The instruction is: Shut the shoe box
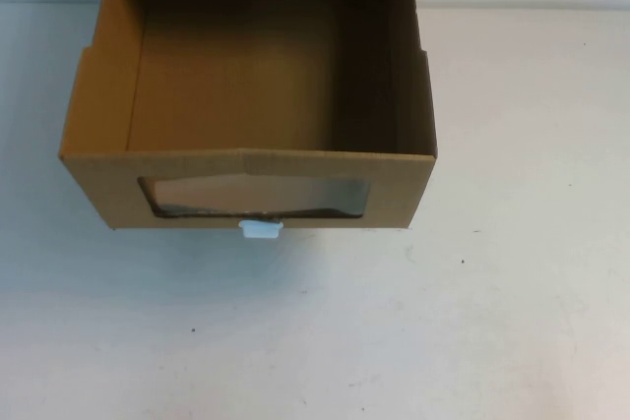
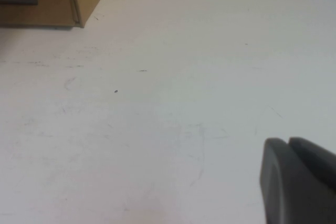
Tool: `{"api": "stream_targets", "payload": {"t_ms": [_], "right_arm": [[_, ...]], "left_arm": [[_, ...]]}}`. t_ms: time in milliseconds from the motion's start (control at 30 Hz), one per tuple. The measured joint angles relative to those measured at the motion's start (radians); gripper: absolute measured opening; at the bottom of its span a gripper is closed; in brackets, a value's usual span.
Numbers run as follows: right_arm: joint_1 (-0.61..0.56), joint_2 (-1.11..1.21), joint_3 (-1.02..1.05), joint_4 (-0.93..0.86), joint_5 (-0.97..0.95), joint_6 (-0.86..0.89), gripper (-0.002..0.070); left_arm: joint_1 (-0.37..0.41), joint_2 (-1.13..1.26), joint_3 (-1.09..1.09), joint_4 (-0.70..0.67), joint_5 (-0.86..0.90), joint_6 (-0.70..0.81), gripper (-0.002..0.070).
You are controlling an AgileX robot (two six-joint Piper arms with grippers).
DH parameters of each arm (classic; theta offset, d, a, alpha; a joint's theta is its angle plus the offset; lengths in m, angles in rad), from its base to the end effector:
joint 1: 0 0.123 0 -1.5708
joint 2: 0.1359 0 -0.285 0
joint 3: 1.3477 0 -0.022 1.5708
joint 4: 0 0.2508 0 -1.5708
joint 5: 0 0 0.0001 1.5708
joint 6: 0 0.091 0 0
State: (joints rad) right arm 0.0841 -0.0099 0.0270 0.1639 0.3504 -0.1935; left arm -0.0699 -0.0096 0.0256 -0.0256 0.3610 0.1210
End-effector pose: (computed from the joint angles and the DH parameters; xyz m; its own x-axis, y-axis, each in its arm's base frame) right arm 0.0527 0.0096 0.1735 -0.2659 -0.0619 -0.9620 -0.1482 0.9887 -0.0227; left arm 0.0529 -0.0045 0.1726 -0.2760 0.1165 -0.9541 0.1057 0.9903 0.0903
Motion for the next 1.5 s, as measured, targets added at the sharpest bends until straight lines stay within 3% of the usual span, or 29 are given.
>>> {"api": "stream_targets", "payload": {"t_ms": [1300, 1500], "right_arm": [[0.000, 0.000, 0.000, 0.000, 0.000, 0.000, -0.0014], [0.000, 0.000, 0.000, 0.000, 0.000, 0.000, -0.0014]], "left_arm": [[0.000, 0.000, 0.000, -0.002, 0.000, 0.000, -0.0003], [0.000, 0.000, 0.000, -0.139, -0.027, -0.011, -0.0003]]}}
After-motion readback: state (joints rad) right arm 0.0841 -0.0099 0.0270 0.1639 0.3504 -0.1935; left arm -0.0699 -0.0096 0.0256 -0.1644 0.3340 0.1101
